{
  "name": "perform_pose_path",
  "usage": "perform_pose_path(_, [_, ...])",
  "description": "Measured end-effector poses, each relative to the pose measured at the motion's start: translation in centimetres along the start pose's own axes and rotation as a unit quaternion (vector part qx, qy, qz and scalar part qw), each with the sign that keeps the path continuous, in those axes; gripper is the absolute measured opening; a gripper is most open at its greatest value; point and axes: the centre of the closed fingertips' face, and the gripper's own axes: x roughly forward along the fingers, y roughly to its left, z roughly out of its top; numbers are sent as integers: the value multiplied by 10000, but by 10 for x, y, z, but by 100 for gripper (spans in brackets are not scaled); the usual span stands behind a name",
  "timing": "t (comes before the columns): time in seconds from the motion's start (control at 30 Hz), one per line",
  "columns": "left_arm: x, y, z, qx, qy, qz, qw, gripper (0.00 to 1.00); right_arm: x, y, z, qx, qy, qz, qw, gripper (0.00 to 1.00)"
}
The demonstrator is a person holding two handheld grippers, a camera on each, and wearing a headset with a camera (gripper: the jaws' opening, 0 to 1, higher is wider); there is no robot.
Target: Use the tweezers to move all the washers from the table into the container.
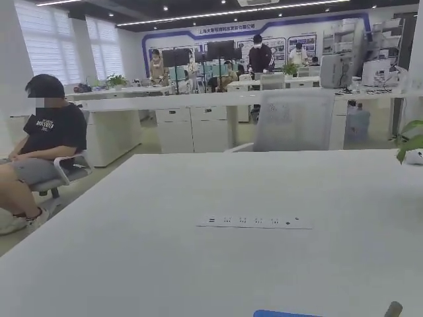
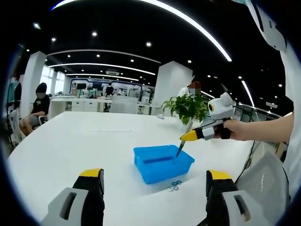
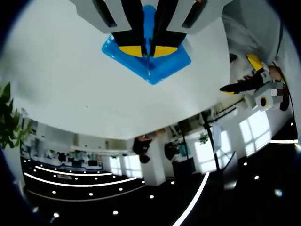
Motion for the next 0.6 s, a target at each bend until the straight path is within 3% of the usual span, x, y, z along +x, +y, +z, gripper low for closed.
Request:
perform_pose_path(0.27, [0, -1, -1, 1, 29, -18, 10000, 91, -10, 37, 15, 71, -297, 303, 9991, 2])
perform_pose_path(0.43, [0, -1, -2, 13, 65, -21, 10000, 90, -8, 55, 2, 127, -181, 510, 9985, 2])
perform_pose_path(0.6, [0, -1, -3, 18, 93, -23, 10000, 90, 1, 57, -24, 223, 30, 530, 9983, 2])
